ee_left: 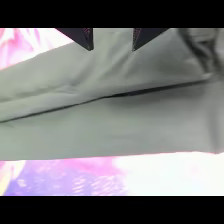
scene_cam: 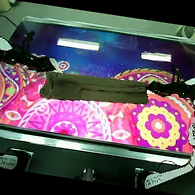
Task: Fold the shirts.
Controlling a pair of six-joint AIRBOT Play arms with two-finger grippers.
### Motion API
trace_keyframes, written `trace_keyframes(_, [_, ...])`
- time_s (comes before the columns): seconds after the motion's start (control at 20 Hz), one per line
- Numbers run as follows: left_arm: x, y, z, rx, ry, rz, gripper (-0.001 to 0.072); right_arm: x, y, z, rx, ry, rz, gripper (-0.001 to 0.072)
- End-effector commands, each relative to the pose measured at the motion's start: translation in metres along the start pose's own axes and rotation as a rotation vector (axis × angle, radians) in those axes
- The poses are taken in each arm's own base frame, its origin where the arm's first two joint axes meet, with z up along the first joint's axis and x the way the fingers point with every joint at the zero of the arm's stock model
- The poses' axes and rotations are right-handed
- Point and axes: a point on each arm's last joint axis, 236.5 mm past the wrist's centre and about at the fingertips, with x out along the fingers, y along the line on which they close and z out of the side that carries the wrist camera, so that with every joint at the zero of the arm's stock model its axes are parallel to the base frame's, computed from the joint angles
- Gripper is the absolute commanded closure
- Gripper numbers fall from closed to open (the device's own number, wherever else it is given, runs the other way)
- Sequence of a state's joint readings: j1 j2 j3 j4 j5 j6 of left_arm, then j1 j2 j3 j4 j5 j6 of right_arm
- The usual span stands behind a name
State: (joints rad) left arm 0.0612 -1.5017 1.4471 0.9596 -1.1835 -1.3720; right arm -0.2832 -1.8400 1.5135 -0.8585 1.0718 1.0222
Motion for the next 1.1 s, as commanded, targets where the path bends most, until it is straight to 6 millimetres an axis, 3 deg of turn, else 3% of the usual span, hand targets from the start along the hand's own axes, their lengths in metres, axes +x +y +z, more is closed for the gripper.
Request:
trace_keyframes(0.0, [-0.008, -0.034, -0.001, 0.074, -0.023, -0.023, 0.0380, 0.014, 0.003, -0.001, 0.065, -0.004, 0.063, 0.0010])
trace_keyframes(0.25, [0.019, -0.071, -0.006, 0.142, -0.021, -0.053, 0.0386, 0.016, 0.007, -0.018, 0.076, 0.065, 0.077, 0.0040])
trace_keyframes(0.45, [0.046, -0.100, -0.017, 0.192, -0.004, -0.079, 0.0386, 0.033, 0.013, -0.033, 0.040, 0.140, -0.003, 0.0050])
trace_keyframes(0.55, [0.053, -0.113, -0.026, 0.216, 0.018, -0.092, 0.0386, 0.042, 0.018, -0.030, 0.025, 0.132, -0.042, 0.0250])
trace_keyframes(0.6, [0.055, -0.119, -0.030, 0.227, 0.025, -0.098, 0.0386, 0.045, 0.020, -0.028, 0.024, 0.123, -0.047, 0.0410])
trace_keyframes(0.65, [0.057, -0.124, -0.033, 0.237, 0.032, -0.103, 0.0386, 0.045, 0.022, -0.025, 0.027, 0.109, -0.043, 0.0631])
trace_keyframes(0.7, [0.059, -0.127, -0.035, 0.243, 0.037, -0.107, 0.0387, 0.043, 0.027, -0.021, 0.034, 0.097, -0.027, 0.0690])
trace_keyframes(0.85, [0.075, -0.132, -0.041, 0.240, 0.051, -0.109, 0.0390, 0.021, 0.042, -0.006, -0.071, 0.049, -0.020, 0.0692])
trace_keyframes(0.9, [0.084, -0.131, -0.042, 0.205, 0.054, -0.106, 0.0489, 0.008, 0.052, -0.003, -0.111, 0.037, -0.013, 0.0692])
trace_keyframes(0.95, [0.094, -0.130, -0.043, 0.167, 0.060, -0.103, 0.0679, -0.005, 0.063, -0.001, -0.150, 0.033, -0.003, 0.0694])
trace_keyframes(1.05, [0.116, -0.141, -0.041, 0.047, 0.045, -0.137, 0.0677, -0.035, 0.085, 0.006, -0.236, 0.002, 0.006, 0.0694])
